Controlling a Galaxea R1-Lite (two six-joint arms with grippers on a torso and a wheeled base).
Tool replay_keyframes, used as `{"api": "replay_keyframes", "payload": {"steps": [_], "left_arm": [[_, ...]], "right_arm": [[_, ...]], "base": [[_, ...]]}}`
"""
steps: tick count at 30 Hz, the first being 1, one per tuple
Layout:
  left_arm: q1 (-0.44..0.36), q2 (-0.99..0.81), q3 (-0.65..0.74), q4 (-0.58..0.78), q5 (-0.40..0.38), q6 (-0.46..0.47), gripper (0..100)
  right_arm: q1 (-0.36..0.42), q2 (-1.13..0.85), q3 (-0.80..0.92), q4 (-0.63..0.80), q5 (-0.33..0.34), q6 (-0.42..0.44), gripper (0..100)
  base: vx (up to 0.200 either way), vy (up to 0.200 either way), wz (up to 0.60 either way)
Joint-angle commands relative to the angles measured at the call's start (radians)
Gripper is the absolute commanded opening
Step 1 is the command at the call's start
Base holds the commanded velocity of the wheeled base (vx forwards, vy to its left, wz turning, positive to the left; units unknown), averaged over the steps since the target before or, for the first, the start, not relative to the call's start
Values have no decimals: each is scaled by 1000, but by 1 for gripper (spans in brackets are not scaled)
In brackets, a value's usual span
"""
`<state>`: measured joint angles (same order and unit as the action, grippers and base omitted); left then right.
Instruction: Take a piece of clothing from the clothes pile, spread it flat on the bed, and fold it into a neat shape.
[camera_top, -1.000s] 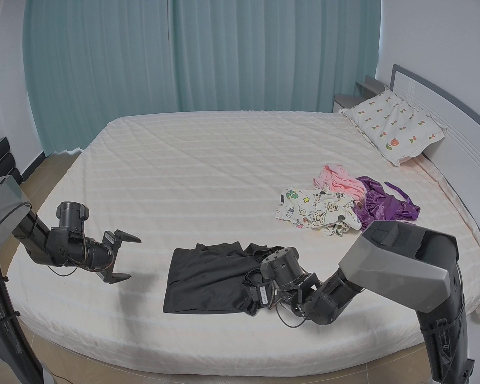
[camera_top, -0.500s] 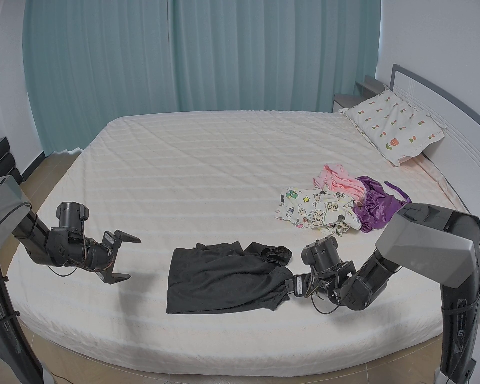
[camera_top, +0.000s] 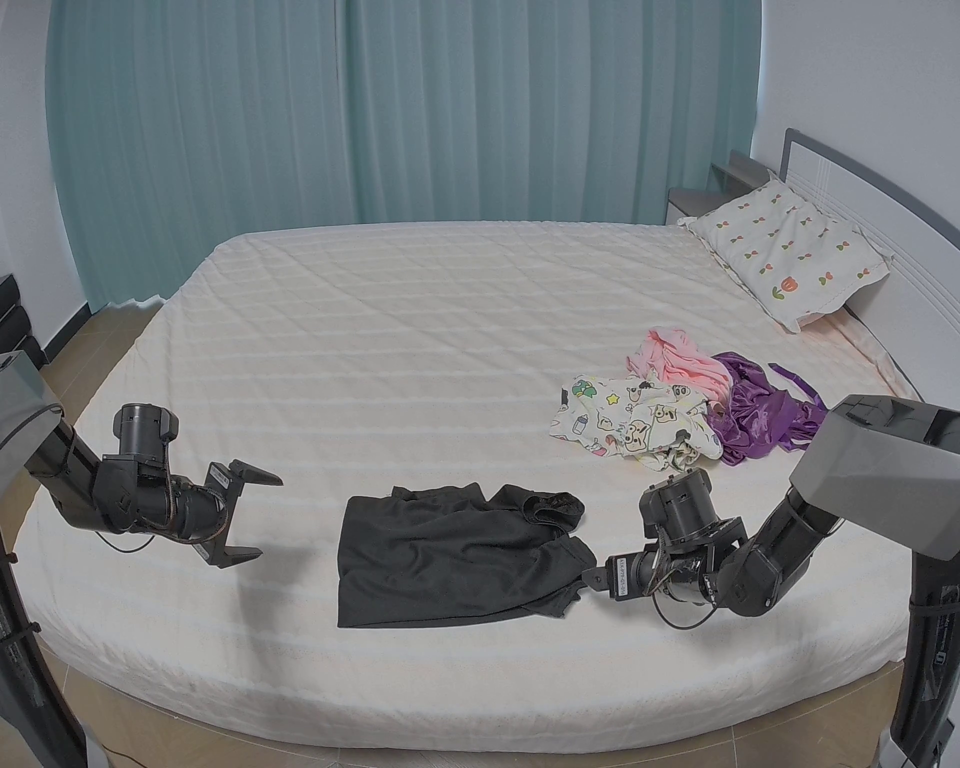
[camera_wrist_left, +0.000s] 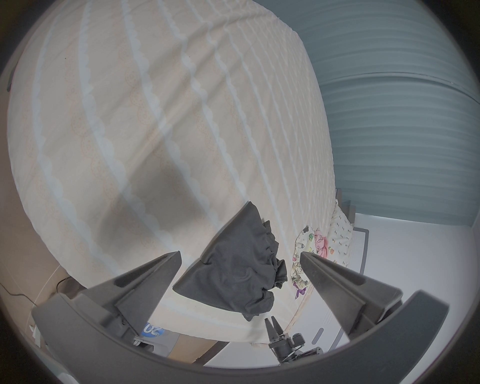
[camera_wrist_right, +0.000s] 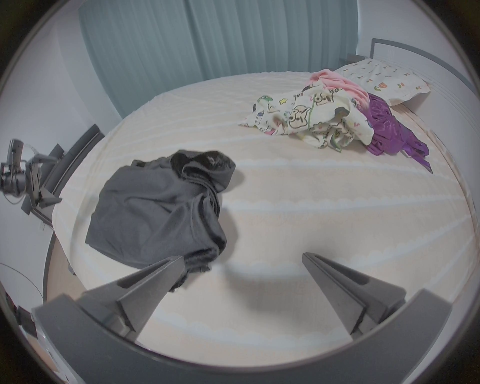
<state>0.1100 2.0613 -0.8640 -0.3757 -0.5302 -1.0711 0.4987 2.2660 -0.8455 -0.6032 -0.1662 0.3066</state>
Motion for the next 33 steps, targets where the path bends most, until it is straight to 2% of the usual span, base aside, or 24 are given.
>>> {"api": "replay_keyframes", "payload": {"steps": [1,8,13,15,17,22,33], "left_arm": [[0,0,3,0,-1,5,100],[0,0,-4,1,1,0,100],[2,-1,3,0,-2,16,100],[2,0,7,1,-2,26,100],[2,0,5,0,-2,26,100],[2,2,-4,3,-2,20,100],[0,5,-7,3,7,8,100]], "right_arm": [[-17,-22,-18,-3,5,8,100],[-22,-20,-89,10,59,114,100],[9,15,-155,10,59,183,100],[23,43,-214,28,59,246,100],[34,78,-257,63,53,273,100],[34,109,-331,106,51,284,100],[35,165,-391,111,50,284,100]], "base": [[0,0,0],[0,0,0],[0,0,0],[200,0,0],[200,0,0],[200,0,0],[0,0,0]]}}
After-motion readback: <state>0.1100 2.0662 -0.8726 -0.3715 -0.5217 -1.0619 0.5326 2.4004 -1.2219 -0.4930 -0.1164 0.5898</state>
